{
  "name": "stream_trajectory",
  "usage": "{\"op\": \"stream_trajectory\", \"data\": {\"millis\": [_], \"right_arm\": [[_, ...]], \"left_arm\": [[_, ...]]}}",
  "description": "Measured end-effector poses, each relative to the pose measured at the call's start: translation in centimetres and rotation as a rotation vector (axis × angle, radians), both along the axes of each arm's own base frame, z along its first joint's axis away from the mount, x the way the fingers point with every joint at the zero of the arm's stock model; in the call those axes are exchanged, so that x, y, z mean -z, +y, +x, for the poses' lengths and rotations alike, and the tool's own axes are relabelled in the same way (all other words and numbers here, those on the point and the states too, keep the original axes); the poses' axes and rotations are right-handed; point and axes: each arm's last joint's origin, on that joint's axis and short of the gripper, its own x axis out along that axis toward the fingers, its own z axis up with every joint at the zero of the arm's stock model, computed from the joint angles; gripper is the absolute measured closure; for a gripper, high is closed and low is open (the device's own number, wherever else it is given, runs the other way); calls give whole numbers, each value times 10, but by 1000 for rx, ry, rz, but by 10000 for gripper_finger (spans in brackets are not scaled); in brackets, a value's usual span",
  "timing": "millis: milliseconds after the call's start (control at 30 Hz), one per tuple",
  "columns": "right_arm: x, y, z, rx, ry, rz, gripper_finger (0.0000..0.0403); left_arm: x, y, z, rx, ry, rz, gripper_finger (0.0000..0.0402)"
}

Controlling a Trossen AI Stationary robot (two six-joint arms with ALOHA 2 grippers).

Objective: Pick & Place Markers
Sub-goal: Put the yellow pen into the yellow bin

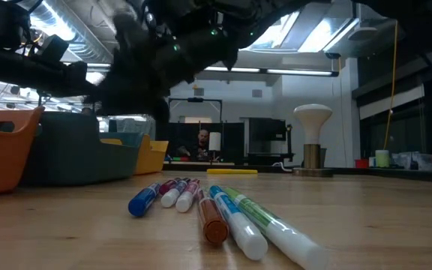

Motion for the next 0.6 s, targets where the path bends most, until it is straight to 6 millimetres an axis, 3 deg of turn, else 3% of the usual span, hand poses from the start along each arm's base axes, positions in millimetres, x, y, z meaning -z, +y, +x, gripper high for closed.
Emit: {"op": "stream_trajectory", "data": {"millis": [133, 367, 500, 600], "right_arm": [[5, 9, -7, 7, 127, -137, 258], [-15, 20, -23, -118, 369, -355, 258], [-31, 10, -31, -187, 387, -465, 258], [-34, -9, -33, -200, 400, -586, 258]], "left_arm": [[0, 0, 0, 0, 0, 1, 395], [0, 0, 0, 0, 0, 0, 395], [0, 0, 0, 0, 0, 0, 394], [0, 0, 0, 0, 0, 0, 392]]}}
